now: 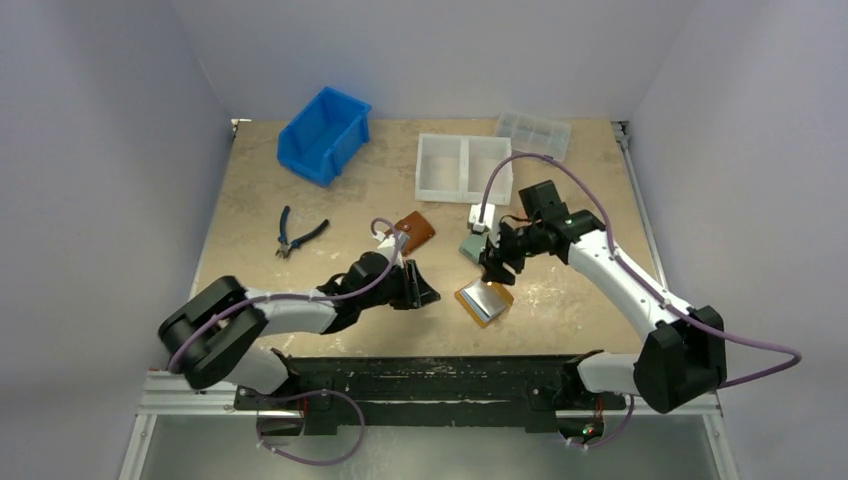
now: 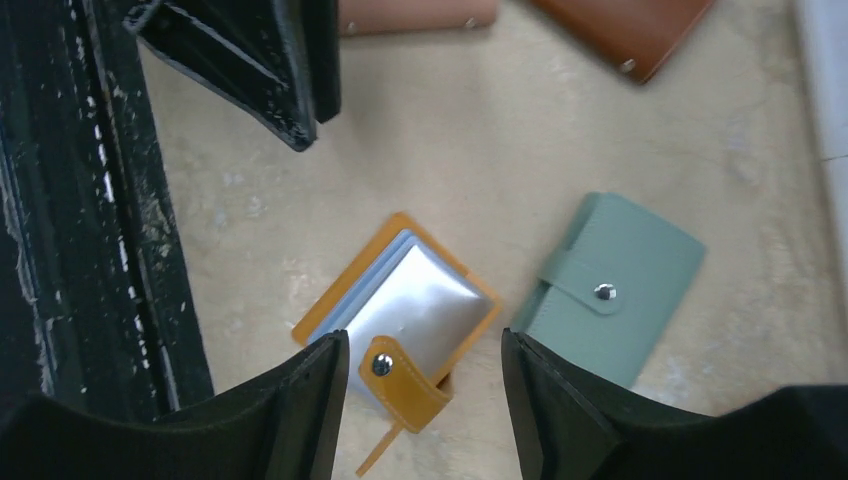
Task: Take the credit cards out of the card holder
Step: Open the card holder at the center of the board.
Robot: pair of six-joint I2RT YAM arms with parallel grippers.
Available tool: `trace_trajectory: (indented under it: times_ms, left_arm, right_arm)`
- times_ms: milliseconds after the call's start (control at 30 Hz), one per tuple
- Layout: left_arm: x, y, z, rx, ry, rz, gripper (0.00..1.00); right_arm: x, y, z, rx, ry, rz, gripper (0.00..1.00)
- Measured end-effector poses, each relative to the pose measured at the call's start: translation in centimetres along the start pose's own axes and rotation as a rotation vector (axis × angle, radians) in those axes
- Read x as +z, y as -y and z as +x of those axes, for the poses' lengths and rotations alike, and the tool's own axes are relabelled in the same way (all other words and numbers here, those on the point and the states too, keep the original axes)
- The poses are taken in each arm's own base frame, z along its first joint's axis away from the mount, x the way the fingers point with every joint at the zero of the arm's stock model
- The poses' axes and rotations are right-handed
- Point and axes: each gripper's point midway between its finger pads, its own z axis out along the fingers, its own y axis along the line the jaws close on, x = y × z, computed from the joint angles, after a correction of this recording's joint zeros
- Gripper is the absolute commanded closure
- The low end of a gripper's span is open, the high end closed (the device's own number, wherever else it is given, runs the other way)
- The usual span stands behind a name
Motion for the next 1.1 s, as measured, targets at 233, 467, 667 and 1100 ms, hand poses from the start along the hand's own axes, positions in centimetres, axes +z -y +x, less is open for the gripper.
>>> trace_trajectory:
  times_ms: [233,467,667,1100]
  left_arm:
    - [5.5,2.7,2.8,-0.025,-0.14,0.117,0.8]
    - [9.5,6.6,2.7,-0.034,-0.17,0.243,0.8]
    - [13.7,8.6,2.4,-0.067,-0.183,0.285,0.79]
    - [17.5,9.4,4.6,-0.092,-0.237,0.239,0.7]
  right_arm:
    - [1.6,-1.6,2.7,0.081,-0.039,-0.05,0.38]
    - [-0.9,1.0,2.7,0.17,0.074,0.089,0.4]
    - [-3.3,2.6,2.4,0.209,0.149,0.196,0.39]
    - [-4.0,2.8,2.3,0.219,0.186,0.238,0.38]
